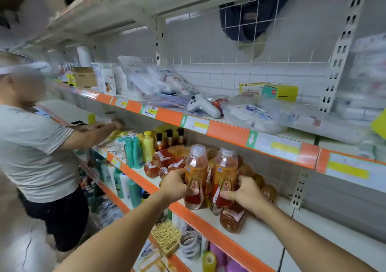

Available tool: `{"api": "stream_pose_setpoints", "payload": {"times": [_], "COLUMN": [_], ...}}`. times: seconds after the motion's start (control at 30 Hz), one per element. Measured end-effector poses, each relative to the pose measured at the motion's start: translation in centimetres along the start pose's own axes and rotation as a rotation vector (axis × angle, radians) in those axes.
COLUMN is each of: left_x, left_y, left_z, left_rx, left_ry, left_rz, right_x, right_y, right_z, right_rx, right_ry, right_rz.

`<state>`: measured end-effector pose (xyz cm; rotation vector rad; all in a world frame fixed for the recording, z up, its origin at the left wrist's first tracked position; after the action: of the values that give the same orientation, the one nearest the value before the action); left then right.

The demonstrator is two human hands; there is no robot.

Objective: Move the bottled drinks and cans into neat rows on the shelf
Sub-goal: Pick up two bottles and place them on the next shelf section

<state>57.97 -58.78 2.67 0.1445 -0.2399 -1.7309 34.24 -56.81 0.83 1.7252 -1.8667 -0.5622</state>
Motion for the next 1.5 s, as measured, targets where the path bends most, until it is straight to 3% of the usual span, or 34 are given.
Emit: {"api": "stream_pose_setpoints", "payload": {"times": [0.83, 1.5], "left_x": [4.8, -2.1], "left_y": [-10.7, -31.0], "left_z": [3.2, 5.2], "left_rx": [-0.132, -0.16], "left_ry": [-0.046, -0.084], "left_rz": [-0.274, -0.768], "right_x": [-3.0, -23.0], "right_y": [7.9, 18.1], "right_z": [5.2, 13.1], "right_rx": [0.015, 0.027], "right_ry": [-0.186, -0.547], "right_rz": [0.148, 0.546]}}
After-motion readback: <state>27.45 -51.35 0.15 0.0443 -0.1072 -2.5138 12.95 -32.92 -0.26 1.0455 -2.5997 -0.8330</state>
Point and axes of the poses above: each hand's wrist, its own x-axis towards the middle knuckle, its own y-axis out of the back of the hand, z = x × y, the point moved 10 cm from there along x, towards the middle knuckle, and after that the axes turned 14 degrees about -x, right-handed, at the moved point
